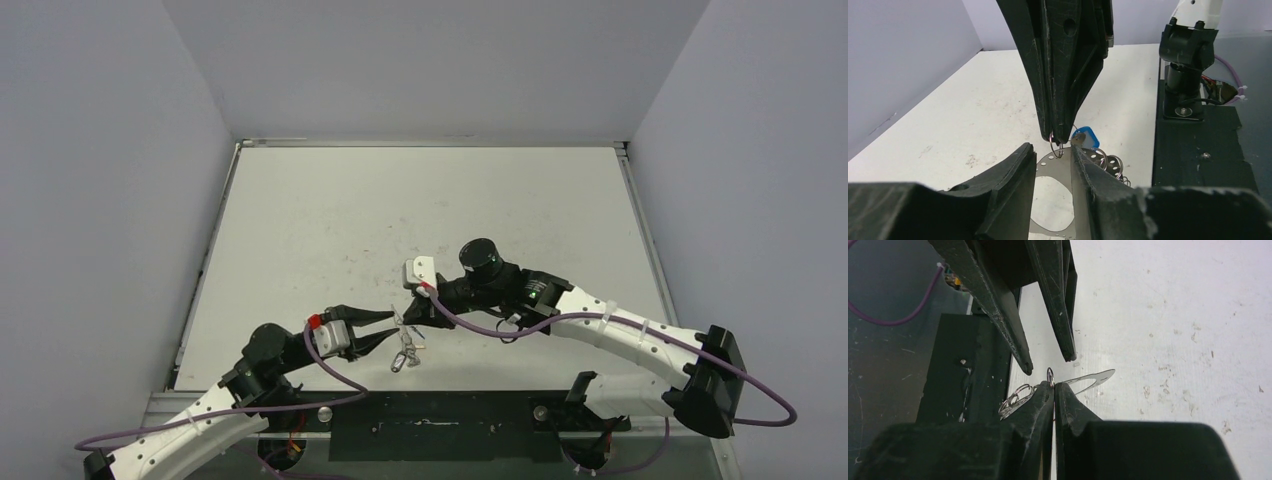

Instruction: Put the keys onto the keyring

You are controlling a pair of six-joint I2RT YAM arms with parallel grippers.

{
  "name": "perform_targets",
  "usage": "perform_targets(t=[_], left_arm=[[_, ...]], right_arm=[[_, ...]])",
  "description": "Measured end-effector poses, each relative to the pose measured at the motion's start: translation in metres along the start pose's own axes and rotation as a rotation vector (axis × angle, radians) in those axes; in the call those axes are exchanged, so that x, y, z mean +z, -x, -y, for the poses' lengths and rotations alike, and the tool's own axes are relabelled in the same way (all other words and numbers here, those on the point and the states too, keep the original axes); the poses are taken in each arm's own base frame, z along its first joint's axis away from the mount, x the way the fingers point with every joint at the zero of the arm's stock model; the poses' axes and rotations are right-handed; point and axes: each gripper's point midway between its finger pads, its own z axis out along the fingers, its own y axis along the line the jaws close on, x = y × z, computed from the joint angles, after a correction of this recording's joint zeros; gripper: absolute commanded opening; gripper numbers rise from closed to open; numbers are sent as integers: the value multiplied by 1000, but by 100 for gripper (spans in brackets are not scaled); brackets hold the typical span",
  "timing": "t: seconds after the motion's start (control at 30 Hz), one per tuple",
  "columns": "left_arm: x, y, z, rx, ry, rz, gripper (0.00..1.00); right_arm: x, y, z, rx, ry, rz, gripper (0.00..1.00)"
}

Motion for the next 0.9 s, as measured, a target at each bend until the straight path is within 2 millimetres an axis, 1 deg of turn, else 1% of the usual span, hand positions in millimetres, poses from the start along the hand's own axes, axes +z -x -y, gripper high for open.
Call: perform_targets(t=[0.1, 0.2, 0.37, 0.57, 0.77, 0.9], left_arm=[[-1, 2, -5, 8, 26, -9, 30], [-2, 3, -9, 8, 47, -29, 30], [-3, 1, -12, 22, 55, -54, 32], [2, -5, -8, 30, 14, -98, 33], [10, -16, -2, 18, -44, -148, 26], [13, -26, 2, 5, -74, -176, 25]], right_arm=[[-1, -3, 4, 13, -29, -79, 0], [-4, -11, 6, 28, -57, -171, 0], [-11, -22, 5, 37, -78, -272, 0], [-12, -24, -1, 36, -66, -313, 0], [-4, -27, -3, 37, -49, -332, 0], [-2, -27, -5, 34, -45, -336, 0]])
